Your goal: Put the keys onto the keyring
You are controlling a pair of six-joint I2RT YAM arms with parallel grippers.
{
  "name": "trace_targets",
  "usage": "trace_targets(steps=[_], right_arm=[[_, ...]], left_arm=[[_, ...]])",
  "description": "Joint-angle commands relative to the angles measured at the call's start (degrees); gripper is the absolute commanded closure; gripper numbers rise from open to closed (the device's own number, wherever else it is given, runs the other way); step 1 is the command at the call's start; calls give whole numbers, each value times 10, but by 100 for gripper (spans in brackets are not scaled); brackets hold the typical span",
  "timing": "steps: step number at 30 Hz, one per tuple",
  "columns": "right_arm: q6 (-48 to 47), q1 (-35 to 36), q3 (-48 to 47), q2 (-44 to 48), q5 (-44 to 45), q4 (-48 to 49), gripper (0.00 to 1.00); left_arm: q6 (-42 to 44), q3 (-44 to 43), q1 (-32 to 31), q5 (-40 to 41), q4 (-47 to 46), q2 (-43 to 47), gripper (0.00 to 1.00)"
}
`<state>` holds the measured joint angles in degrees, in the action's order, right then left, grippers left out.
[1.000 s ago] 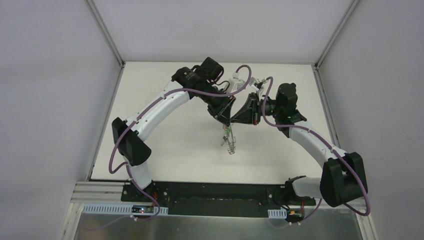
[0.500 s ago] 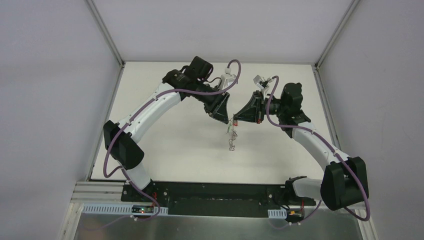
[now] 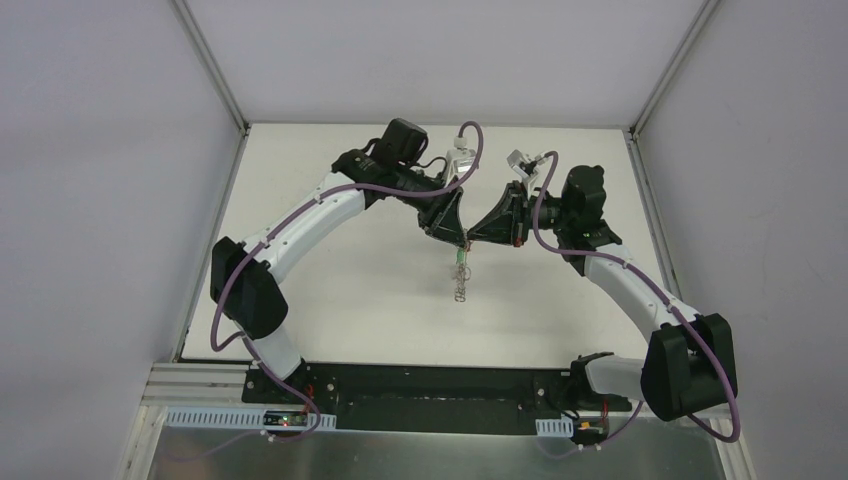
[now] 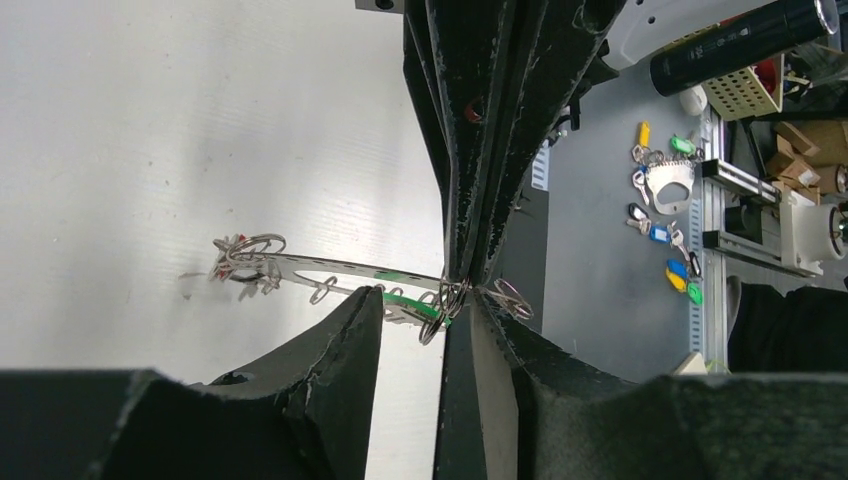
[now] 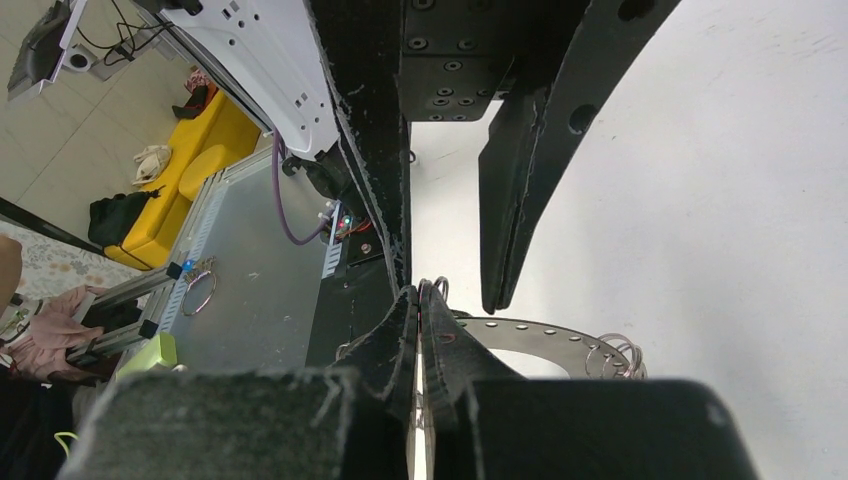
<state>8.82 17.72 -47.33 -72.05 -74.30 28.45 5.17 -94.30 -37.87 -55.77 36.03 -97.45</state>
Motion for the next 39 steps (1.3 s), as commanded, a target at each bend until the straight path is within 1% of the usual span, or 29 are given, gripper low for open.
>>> trace_targets(steps=[1, 5, 8, 12, 21, 28, 29, 32, 36, 39], right_arm=[[4, -4, -13, 16, -10, 28, 100], [3, -6, -13, 13, -9, 28, 100], [3, -7, -13, 12, -9, 28, 100], [2, -8, -13, 10, -9, 28, 100], [-1, -12, -10, 9, -9, 28, 100], [0, -14, -10, 12, -8, 28, 100], [-1, -14, -10, 12, -7, 28, 100], [-2, -16, -9, 12, -5, 28, 100], [-6, -18, -7, 10, -3, 28, 100], [-9, -19, -5, 9, -4, 28, 100]], left_arm=[[4, 25, 0, -42, -56, 28, 64], [-7, 41, 0, -59, -73, 30, 74], [-10, 48, 0, -63, -77, 31, 78], [-22, 54, 0, -64, -92, 33, 81], [-34, 53, 0, -67, -104, 39, 82], [-34, 54, 0, -72, -99, 39, 99], [-31, 54, 0, -72, -96, 40, 100], [-14, 48, 0, -70, -77, 44, 100], [22, 25, 0, -49, -15, 50, 100], [49, -4, 0, -14, 40, 49, 100]])
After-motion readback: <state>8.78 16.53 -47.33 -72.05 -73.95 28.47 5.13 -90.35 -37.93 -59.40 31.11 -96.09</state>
